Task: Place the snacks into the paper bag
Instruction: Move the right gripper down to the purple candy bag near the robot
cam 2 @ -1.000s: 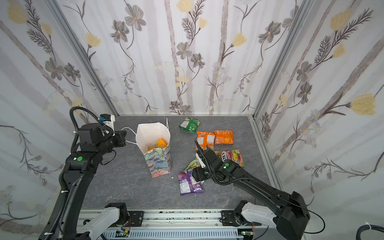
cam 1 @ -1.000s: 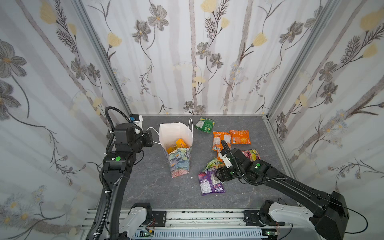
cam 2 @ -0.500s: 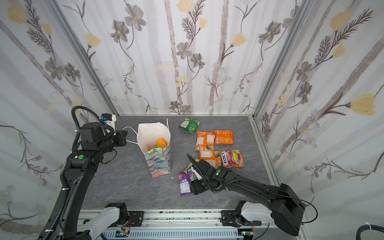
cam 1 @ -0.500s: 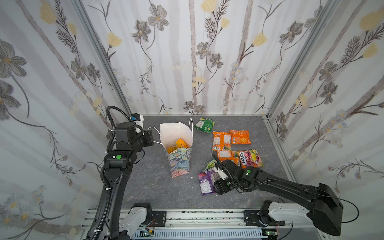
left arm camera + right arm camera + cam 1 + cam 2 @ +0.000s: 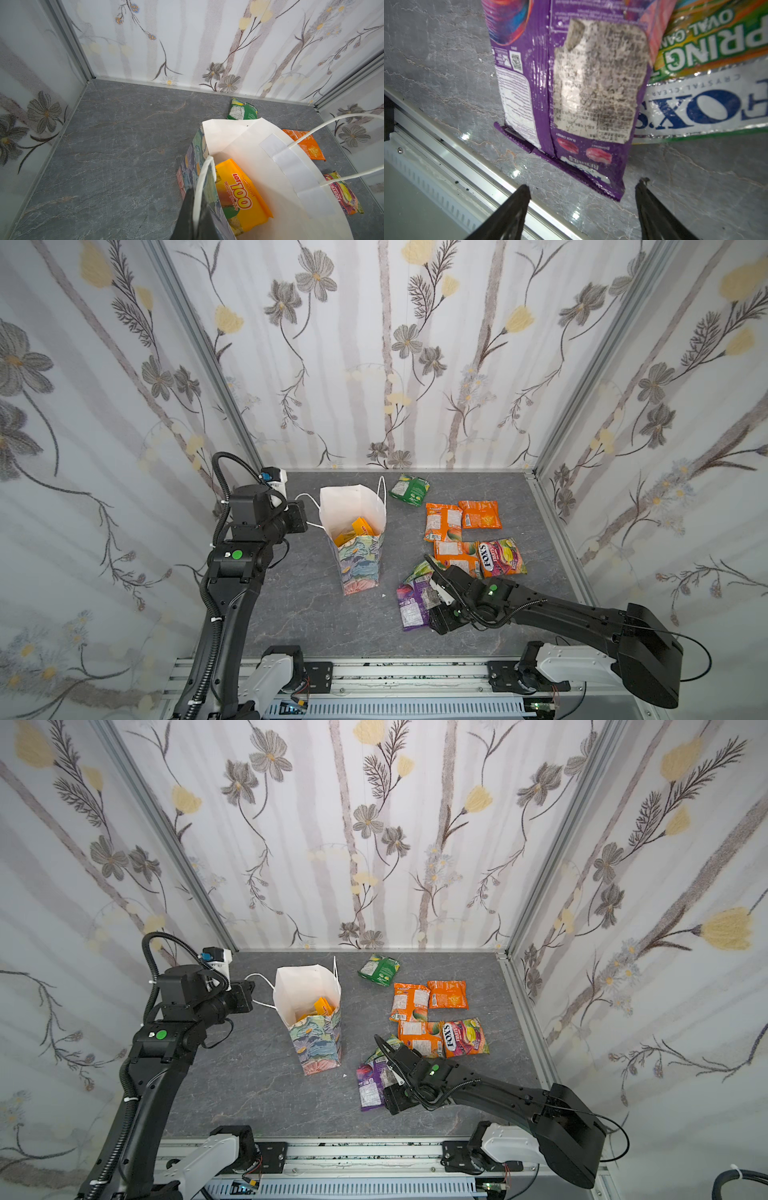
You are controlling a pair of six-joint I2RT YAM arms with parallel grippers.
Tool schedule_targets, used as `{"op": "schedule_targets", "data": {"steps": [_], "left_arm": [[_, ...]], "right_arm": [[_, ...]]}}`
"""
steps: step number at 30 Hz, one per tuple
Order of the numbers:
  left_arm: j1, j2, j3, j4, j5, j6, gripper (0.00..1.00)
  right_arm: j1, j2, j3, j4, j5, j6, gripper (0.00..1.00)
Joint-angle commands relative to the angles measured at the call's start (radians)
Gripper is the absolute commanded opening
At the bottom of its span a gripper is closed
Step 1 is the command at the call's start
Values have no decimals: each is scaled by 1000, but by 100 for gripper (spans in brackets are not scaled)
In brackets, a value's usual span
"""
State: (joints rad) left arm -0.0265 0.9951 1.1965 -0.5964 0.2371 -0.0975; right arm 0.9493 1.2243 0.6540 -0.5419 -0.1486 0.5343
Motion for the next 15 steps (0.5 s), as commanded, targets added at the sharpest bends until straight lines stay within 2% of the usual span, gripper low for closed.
{"op": "schedule_targets", "data": {"steps": [1,15], "left_arm": [[0,-4,-1,23,5,9,0],[0,-1,2,20,7,9,0]], "right_arm": [[-3,-9,-4,21,25,15,79],[-44,-24,-42,77,5,19,79]]}}
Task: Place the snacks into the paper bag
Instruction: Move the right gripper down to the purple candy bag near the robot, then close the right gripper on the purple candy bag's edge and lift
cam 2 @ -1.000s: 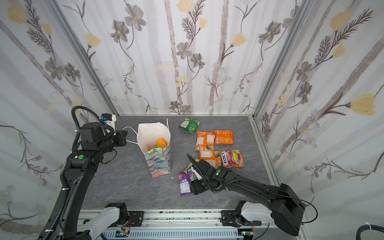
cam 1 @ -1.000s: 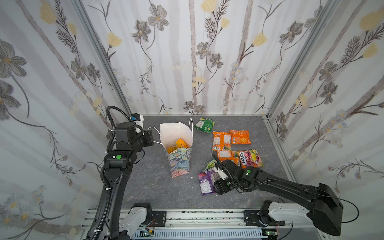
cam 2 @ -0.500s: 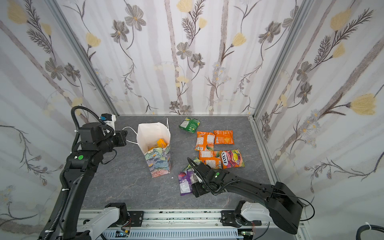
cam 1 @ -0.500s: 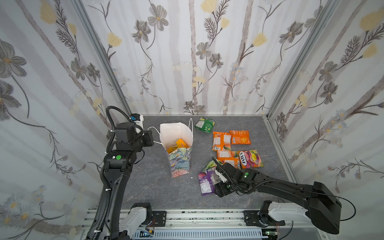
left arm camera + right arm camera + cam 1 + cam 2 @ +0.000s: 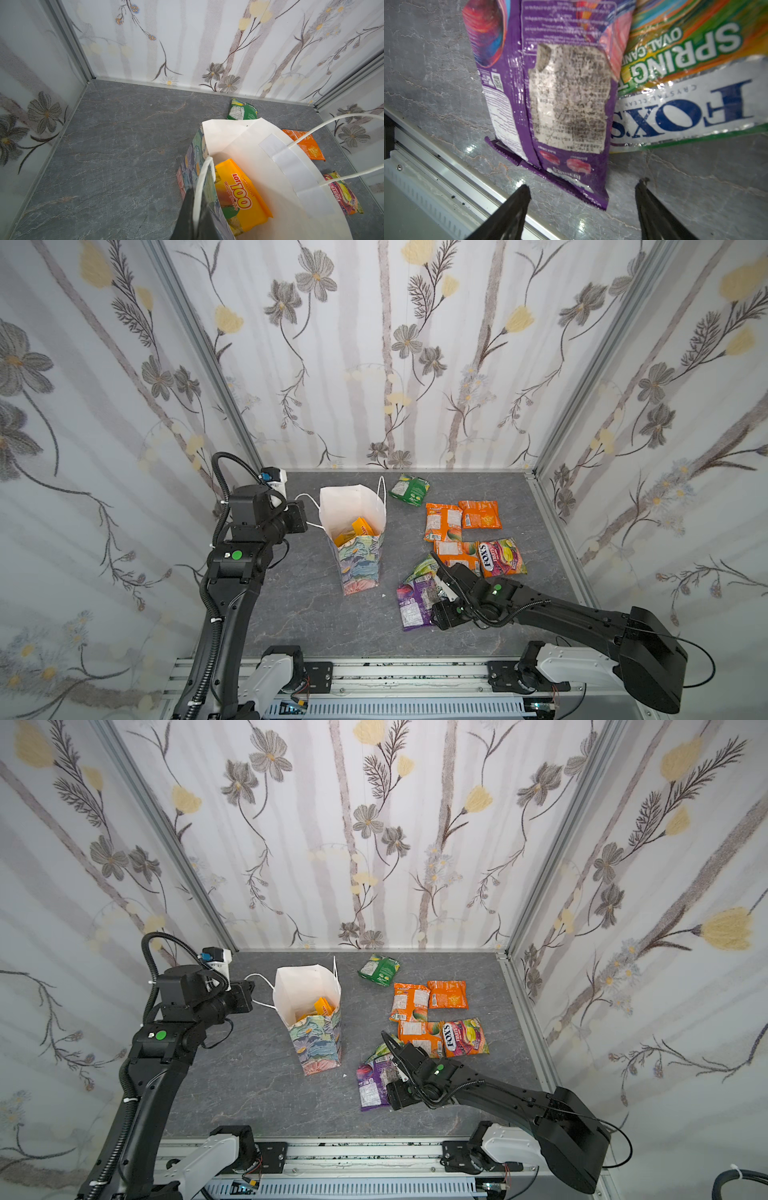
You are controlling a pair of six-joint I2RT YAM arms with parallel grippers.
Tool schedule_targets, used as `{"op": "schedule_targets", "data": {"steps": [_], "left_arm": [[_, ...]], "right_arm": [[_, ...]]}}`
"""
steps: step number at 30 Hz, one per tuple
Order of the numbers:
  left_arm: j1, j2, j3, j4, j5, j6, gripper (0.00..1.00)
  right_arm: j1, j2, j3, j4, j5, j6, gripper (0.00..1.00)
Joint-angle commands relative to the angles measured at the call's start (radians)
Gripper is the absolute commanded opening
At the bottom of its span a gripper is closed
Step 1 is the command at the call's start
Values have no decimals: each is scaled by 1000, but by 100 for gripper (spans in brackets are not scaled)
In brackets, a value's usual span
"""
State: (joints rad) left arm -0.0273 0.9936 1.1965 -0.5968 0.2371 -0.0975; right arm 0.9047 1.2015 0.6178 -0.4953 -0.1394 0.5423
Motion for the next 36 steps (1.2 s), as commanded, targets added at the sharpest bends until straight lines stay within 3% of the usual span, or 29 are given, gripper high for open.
{"op": "schedule_targets", "data": {"steps": [1,19,36], "left_arm": [[1,2,3,20,7,9,0],[1,5,3,21,14,8,0],[0,9,9,21,8,10,0]], "right_arm": [[0,0,-10,38,-11,12,79],[-33,-13,-110,186,-52,29,78],[-53,-10,-200,329,-93,86,62]]}}
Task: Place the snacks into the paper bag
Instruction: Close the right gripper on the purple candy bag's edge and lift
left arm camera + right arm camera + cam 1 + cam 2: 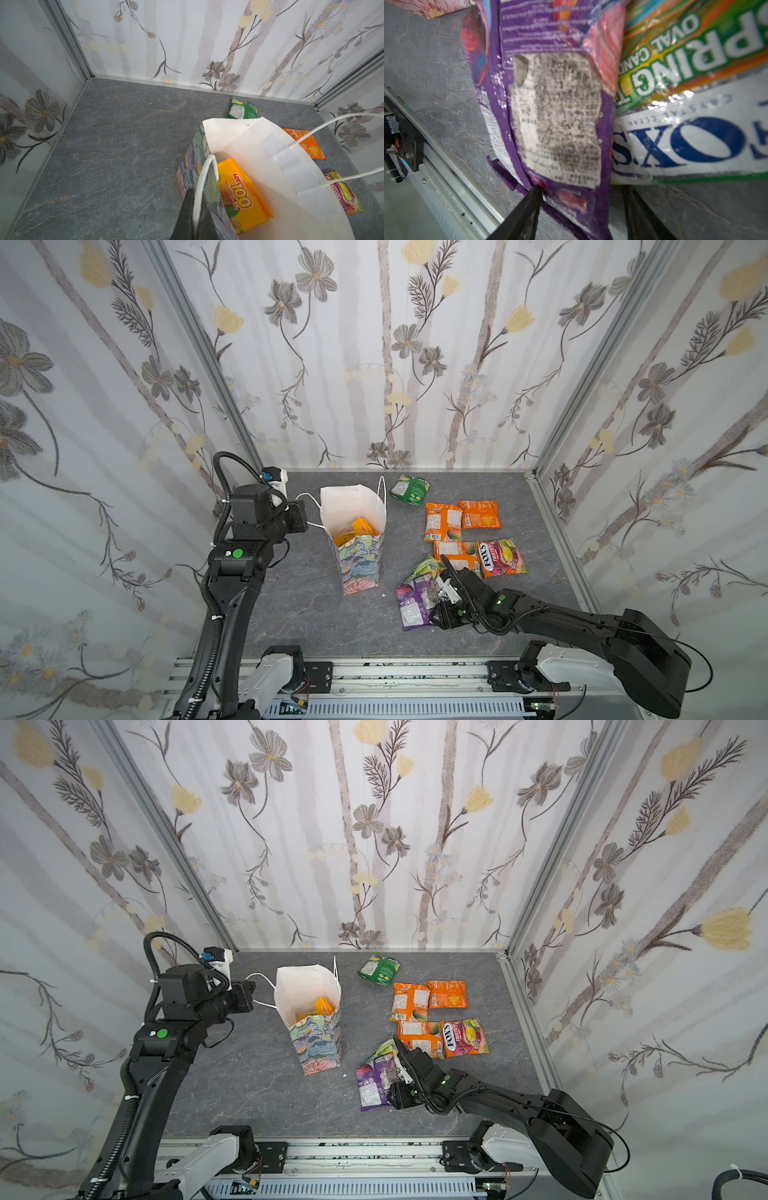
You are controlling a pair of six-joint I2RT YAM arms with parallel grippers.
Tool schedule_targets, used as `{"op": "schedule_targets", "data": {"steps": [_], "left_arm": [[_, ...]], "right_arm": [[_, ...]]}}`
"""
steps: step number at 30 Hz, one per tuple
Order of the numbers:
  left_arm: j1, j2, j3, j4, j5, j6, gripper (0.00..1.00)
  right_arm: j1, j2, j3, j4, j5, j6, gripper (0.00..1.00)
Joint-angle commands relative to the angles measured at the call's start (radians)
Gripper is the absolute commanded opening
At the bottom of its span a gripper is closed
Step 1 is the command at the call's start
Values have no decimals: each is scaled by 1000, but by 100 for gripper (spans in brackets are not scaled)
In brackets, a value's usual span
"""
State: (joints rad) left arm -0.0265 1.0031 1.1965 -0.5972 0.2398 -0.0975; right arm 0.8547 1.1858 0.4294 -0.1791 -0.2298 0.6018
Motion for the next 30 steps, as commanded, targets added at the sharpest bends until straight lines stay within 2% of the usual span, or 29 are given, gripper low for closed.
{"op": "schedule_targets", "data": {"steps": [1,13,23,30], "left_arm": [[0,0,9,21,6,9,0],[-1,-8,9,17,-1,10,0],[0,-6,9,19,6,10,0],[0,-15,7,18,1,10,0]], "right_arm": [[-3,8,-14,20,-1,28,60],[-6,21,-9,12,-22,34,34],[-12,-34,24,-16,-34,41,2],[-17,-43,99,-77,-39,-3,0]]}}
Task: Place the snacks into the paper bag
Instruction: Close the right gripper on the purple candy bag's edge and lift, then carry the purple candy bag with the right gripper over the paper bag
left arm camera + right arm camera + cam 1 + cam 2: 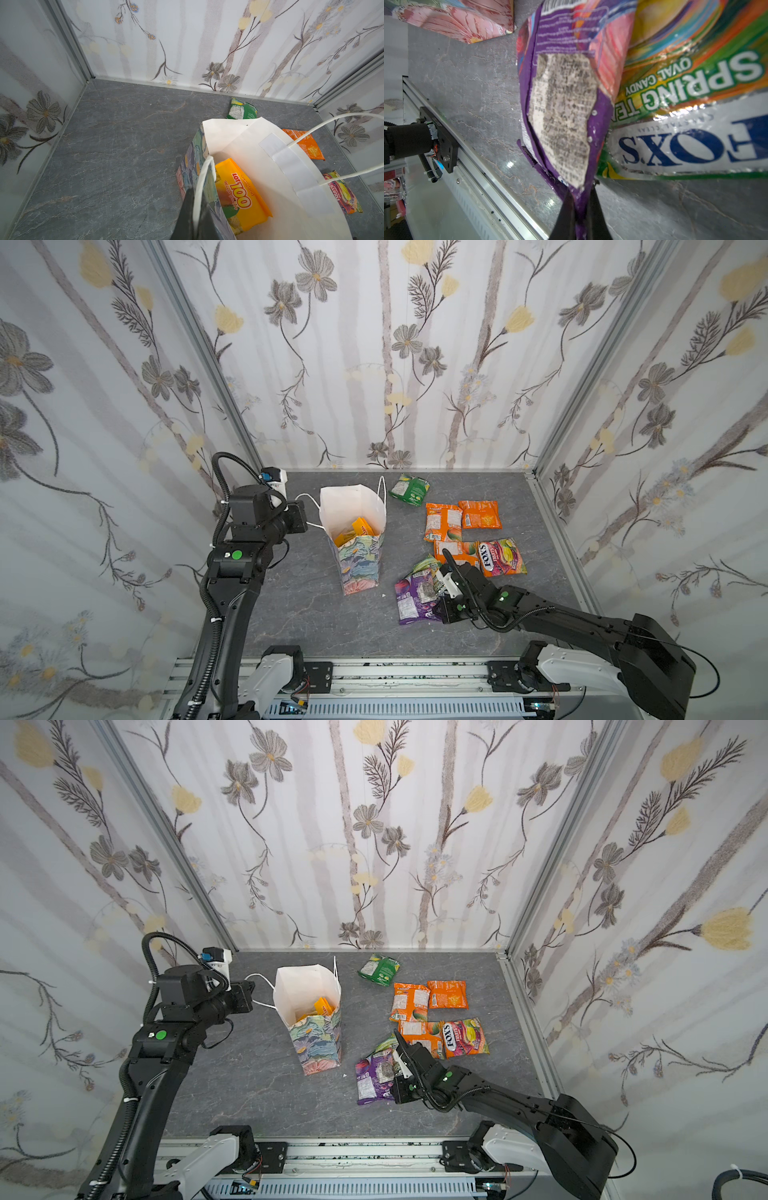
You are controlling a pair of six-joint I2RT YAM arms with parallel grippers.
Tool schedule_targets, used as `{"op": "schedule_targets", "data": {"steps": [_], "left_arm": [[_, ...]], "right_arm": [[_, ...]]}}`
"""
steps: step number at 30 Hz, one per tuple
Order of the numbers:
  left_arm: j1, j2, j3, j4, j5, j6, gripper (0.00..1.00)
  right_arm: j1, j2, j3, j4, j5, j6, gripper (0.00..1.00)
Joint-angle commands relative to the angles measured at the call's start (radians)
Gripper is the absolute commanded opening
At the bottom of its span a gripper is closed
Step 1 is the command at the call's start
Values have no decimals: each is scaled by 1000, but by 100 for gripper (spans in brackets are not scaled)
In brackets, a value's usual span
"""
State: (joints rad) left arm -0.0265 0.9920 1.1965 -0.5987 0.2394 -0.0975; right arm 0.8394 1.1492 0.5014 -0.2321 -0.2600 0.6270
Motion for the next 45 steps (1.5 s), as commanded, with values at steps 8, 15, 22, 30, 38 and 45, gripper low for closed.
{"op": "schedule_targets", "data": {"steps": [8,15,22,30,38,45], "left_arm": [[-1,-3,3,24,3,11,0],[-1,-3,5,25,-5,12,0],[0,4,12,22,-5,13,0],[-1,10,15,17,-2,13,0],[-1,10,16,18,0,12,0],[-1,10,21,19,0,12,0]], "right_arm": [[-12,-12,125,-29,1,-119,0],[-47,5,223,-56,26,-219,0],[-69,16,327,-88,49,-300,0],[-73,9,450,-177,95,-397,0],[-77,27,597,-240,67,-467,0],[-75,22,723,-319,72,-524,0]]}}
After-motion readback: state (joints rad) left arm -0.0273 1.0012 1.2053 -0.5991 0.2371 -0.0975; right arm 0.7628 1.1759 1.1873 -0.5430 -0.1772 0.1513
